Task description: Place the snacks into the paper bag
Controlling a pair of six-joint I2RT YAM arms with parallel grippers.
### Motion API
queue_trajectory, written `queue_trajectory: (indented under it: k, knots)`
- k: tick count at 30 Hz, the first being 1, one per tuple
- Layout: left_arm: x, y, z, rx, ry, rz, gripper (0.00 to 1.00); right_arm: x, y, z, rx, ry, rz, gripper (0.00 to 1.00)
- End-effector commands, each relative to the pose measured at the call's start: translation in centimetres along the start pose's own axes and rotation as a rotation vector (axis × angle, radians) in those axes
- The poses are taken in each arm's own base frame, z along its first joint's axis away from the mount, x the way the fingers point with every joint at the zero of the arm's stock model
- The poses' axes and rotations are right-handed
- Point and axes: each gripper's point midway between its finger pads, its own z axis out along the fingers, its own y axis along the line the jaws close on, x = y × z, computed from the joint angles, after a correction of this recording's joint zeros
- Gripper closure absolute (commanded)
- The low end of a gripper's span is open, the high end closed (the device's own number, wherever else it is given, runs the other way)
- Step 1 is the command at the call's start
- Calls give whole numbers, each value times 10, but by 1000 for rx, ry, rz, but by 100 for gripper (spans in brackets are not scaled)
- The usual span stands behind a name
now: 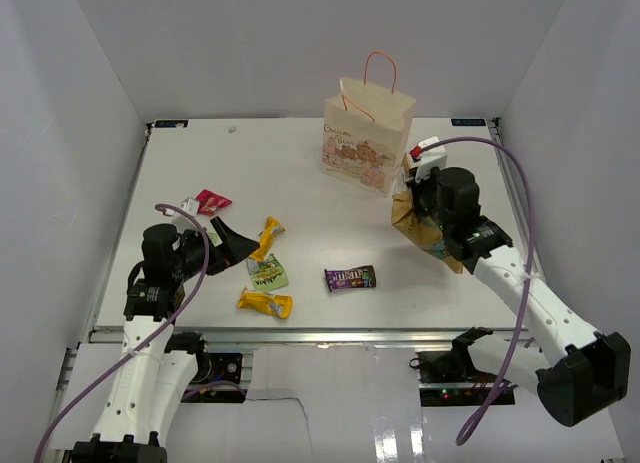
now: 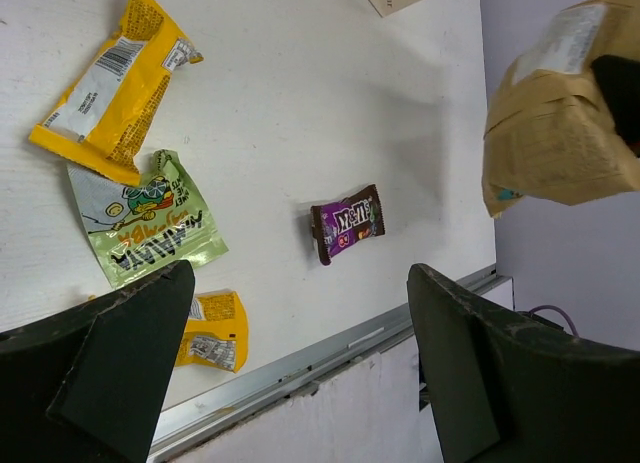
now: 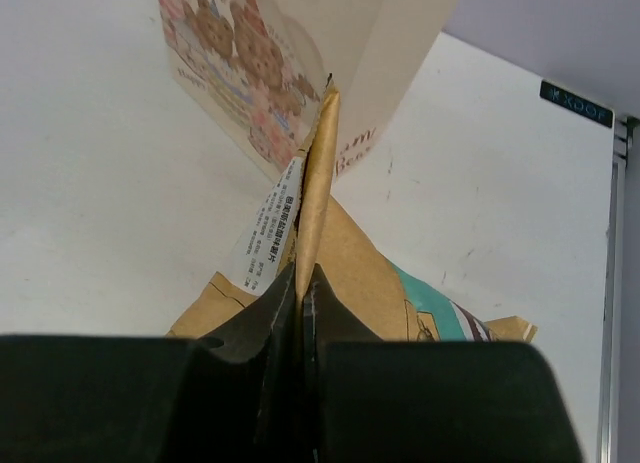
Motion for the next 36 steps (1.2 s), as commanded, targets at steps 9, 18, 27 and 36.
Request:
queue_trajectory:
  k: [9,18,27,36]
  knots:
    - [-14,-14,-2,42,-27,63,2,-176,1,-86,-443,-411,30,92]
    - [-16,-17,-4,50,-36,89,2,-304,-26,-107,-621,-642,9,92]
    - [-17,-16,-4,48,-39,99,2,-372,-37,-83,-876,-777,112,92]
    - [-19,-12,2,31,-22,96,2,-385,-39,-43,-907,-851,151,92]
